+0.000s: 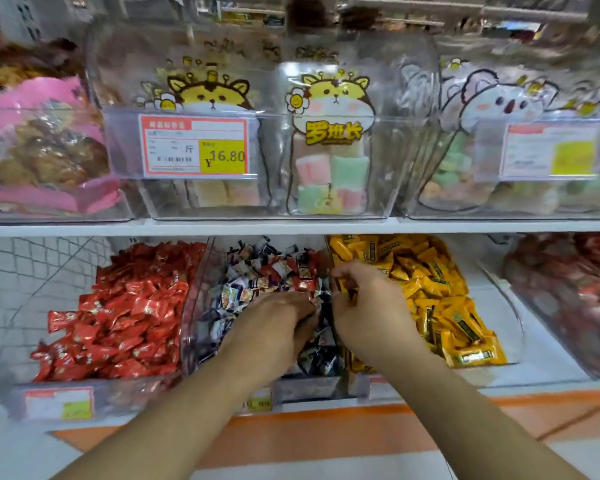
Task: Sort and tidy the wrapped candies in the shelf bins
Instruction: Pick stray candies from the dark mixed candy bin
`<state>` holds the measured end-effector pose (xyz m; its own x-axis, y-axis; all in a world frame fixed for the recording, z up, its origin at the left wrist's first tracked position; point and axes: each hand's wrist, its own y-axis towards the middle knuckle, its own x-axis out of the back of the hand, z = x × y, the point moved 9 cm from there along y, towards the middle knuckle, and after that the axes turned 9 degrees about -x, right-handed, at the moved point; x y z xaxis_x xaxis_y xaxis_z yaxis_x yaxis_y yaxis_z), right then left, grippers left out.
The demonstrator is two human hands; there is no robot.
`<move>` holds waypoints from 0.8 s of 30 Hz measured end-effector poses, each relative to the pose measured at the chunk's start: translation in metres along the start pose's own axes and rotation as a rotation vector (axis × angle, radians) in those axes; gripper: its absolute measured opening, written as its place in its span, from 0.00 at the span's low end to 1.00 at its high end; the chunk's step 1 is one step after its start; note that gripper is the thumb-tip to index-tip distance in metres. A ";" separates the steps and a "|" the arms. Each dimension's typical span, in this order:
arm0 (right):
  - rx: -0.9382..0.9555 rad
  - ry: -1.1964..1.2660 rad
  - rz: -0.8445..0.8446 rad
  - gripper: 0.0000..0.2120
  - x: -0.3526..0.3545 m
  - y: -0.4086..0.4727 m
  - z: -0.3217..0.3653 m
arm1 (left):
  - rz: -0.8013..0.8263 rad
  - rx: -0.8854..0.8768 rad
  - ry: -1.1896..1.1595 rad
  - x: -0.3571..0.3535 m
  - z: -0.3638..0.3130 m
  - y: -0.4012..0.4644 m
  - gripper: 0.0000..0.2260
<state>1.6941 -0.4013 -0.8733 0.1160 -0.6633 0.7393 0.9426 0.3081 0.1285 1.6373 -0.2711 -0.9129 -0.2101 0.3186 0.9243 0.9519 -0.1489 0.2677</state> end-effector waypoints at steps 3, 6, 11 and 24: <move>0.004 0.023 0.003 0.17 0.001 0.002 -0.004 | -0.013 0.076 0.101 0.005 0.017 -0.009 0.12; 0.006 0.030 0.014 0.17 0.000 0.002 -0.007 | -0.022 0.208 0.080 0.012 0.030 -0.018 0.14; 0.015 0.029 0.014 0.17 -0.002 -0.001 -0.007 | -0.041 0.330 -0.094 0.018 0.023 -0.009 0.06; 0.029 0.048 -0.009 0.16 -0.001 0.002 -0.005 | -0.014 0.414 -0.116 0.003 0.043 0.021 0.17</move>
<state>1.6970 -0.4035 -0.8772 0.1237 -0.6980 0.7053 0.9343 0.3213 0.1542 1.6664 -0.2332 -0.9157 -0.2193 0.4250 0.8782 0.9634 0.2368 0.1260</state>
